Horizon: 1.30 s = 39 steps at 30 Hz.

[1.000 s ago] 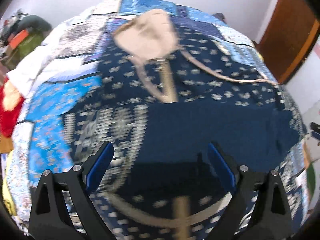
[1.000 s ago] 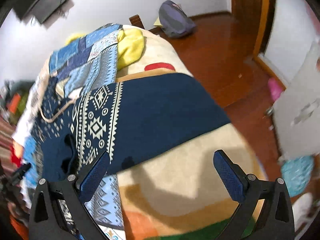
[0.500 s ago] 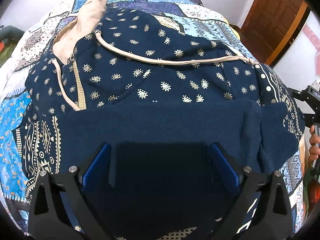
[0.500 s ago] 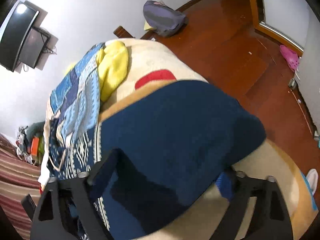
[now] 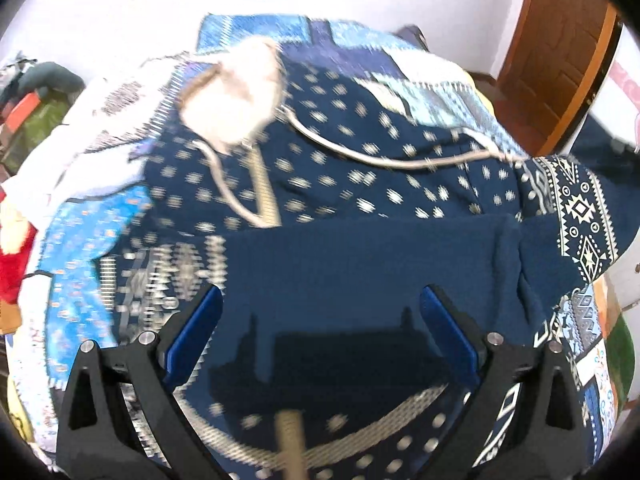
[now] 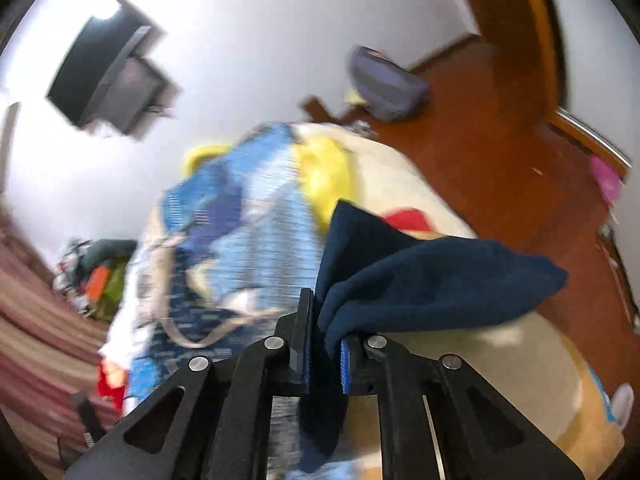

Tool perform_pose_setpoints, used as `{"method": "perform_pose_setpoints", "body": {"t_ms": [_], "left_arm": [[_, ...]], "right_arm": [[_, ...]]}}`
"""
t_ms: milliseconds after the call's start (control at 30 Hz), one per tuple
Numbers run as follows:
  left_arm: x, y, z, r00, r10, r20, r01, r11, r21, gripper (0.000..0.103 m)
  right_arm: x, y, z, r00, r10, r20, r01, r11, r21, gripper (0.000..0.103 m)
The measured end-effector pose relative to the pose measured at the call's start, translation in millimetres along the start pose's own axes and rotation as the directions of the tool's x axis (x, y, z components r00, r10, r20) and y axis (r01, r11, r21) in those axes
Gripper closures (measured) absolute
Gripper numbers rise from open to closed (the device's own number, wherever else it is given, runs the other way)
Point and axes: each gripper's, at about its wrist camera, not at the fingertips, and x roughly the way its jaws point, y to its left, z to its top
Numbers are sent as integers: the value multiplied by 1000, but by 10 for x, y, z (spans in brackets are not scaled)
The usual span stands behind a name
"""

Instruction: Fold large clothes

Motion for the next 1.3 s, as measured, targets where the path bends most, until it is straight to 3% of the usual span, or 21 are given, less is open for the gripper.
{"method": "perform_pose_setpoints", "body": {"t_ms": [133, 267, 367, 433, 500, 600, 667, 733, 833, 900, 1000, 1100, 1133, 1233, 1300], "left_arm": [[-303, 262, -36, 999, 1, 51, 1, 999, -40, 3], [-540, 512, -139, 996, 25, 86, -19, 997, -71, 3], [-719, 758, -304, 995, 16, 94, -6, 994, -106, 3], [-807, 913, -419, 995, 27, 92, -15, 993, -119, 3], [-865, 1053, -535, 995, 52, 84, -41, 991, -126, 3], [-887, 1203, -688, 995, 76, 62, -68, 989, -134, 3], [-871, 1262, -769, 996, 79, 40, -72, 987, -140, 3], [-846, 1274, -817, 997, 79, 21, -75, 987, -142, 3], [-822, 1203, -822, 997, 76, 9, -74, 988, -134, 3], [-821, 1079, -765, 999, 51, 11, -49, 991, -124, 3], [-824, 847, -631, 1000, 13, 18, -11, 996, -86, 3], [-810, 442, -407, 999, -23, 25, 23, 1000, -7, 3], [-798, 332, -339, 999, -37, 25, 36, 999, 14, 3], [-703, -203, -60, 994, -109, 6, 108, 990, 95, 3], [-615, -582, 83, 988, -155, -10, 155, 975, 160, 3]], "right_arm": [[-163, 713, -43, 996, 84, 29, -80, 989, -120, 96], [15, 1519, -368, 981, 186, -61, -195, 955, -223, 96], [341, 1877, -761, 968, 195, -156, -230, 938, -259, 96], [577, 1979, -1019, 959, 171, -227, -230, 937, -263, 95], [905, 2033, -1336, 945, 98, -313, -190, 941, -279, 95], [1264, 1982, -1714, 925, -94, -368, -51, 929, -366, 95], [1463, 1872, -1943, 874, -208, -440, 14, 914, -405, 95], [1400, 1779, -1966, 887, -176, -427, -4, 922, -388, 95], [1325, 1631, -1930, 849, -161, -504, -13, 946, -324, 95], [1183, 1620, -1921, 842, -132, -523, -37, 953, -301, 95], [892, 1509, -1890, 849, -101, -518, -72, 950, -304, 95], [553, 1377, -1768, 887, -72, -455, -79, 949, -305, 95], [384, 1281, -1686, 911, -79, -406, -56, 948, -312, 95], [25, 1007, -1480, 950, -129, -283, 31, 944, -328, 95], [-162, 821, -1363, 960, -178, -215, 98, 937, -334, 95]]}}
